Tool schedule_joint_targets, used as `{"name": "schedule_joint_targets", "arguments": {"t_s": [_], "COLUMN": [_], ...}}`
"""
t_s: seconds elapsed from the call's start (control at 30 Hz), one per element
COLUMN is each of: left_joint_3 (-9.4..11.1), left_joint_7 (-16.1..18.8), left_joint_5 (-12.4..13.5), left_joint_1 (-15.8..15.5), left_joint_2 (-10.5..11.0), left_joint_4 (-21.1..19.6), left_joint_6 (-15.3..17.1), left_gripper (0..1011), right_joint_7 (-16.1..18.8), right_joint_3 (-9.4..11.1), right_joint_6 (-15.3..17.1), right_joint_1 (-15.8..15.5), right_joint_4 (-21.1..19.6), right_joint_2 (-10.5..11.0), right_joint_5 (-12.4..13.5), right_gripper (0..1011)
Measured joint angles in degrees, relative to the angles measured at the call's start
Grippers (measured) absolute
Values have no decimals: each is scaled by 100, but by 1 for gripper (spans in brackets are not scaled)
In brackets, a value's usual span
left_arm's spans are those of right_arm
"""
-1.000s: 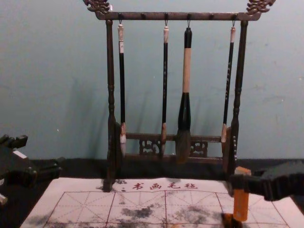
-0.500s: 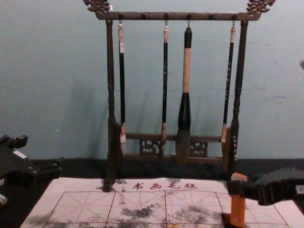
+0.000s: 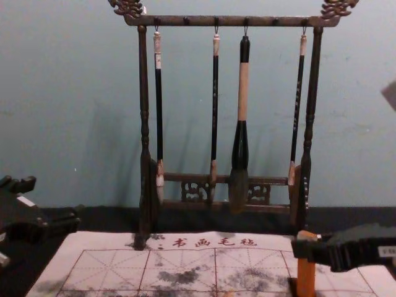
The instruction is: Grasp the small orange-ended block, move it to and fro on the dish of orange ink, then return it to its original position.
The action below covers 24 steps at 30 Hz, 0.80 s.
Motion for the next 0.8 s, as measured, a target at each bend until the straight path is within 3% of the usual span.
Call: {"name": "schedule_joint_targets", "arguments": {"t_s": [0.8], "left_joint_3": [0], "left_joint_7": [0], "left_joint_5": [0], "left_joint_1": [0], "left_joint_2": [0], "left_joint_4": [0], "left_joint_6": [0], "left_gripper": [1001], "right_joint_7": [3], "right_joint_3": [-67], "right_joint_6": [-291], "right_joint_1": [-66], "right_joint_4": [283], "right_joint_2": [-250], "right_joint_5": [-476], "right_gripper": [127]}}
